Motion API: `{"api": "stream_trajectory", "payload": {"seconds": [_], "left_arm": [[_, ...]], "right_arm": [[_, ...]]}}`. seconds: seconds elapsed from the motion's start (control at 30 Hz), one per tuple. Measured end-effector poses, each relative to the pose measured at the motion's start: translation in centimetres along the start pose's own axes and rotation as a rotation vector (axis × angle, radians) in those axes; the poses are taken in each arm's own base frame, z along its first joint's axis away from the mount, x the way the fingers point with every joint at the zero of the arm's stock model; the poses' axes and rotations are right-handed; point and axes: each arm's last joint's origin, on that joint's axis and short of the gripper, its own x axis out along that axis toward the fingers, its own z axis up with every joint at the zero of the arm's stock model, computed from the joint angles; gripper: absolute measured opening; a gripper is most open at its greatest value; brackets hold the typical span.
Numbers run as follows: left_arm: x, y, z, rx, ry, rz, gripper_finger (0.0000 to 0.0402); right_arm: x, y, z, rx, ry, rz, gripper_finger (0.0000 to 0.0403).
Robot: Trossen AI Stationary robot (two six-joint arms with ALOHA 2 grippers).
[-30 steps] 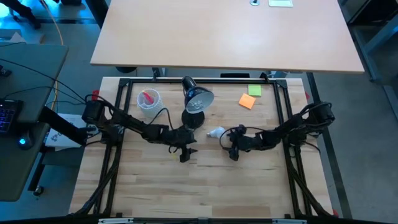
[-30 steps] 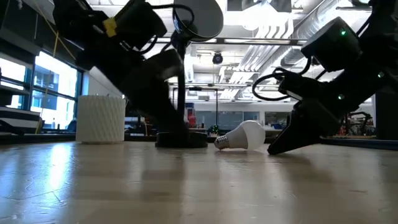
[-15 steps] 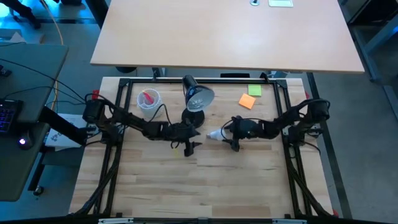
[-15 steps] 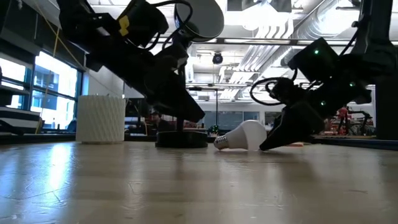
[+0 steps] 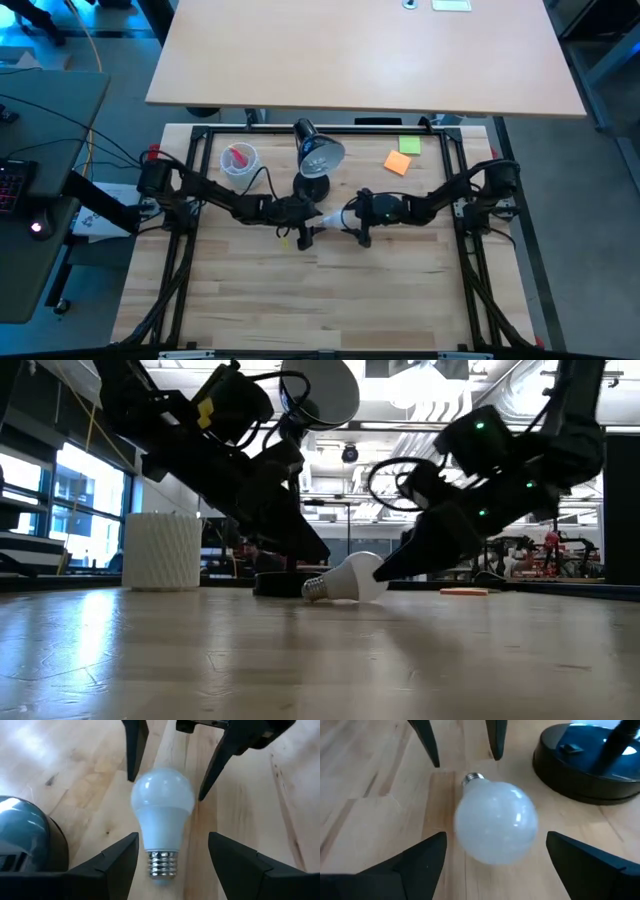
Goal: Screw lightbulb
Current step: Insert the light bulb into the desk lamp
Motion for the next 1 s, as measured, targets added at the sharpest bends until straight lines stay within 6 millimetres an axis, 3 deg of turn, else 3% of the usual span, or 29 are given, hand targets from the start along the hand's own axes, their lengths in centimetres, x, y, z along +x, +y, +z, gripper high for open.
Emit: {"api": "stream_trajectory", "payload": {"seconds": [0.4,0.6,0.77,1.0], "left_arm": [[0.1,-0.8,-0.4,0.041,0.004,0.021,0.0236],[0.1,-0.8,-0.5,0.044,0.012,0.023,0.0236],[-1.3,-1.6,0.3,0.094,0.018,0.002,0.0231],[-2.0,-1.8,-0.6,0.136,0.136,0.007,0.0212]], "right_arm": [[3.3,0.3,0.0,-0.006,0.030,0.060,0.0340],[3.4,0.4,0.2,-0.002,0.023,0.061,0.0340],[3.4,0.4,0.2,0.001,0.023,0.061,0.0332],[3.4,0.4,0.3,0.019,0.016,0.061,0.0323]]}}
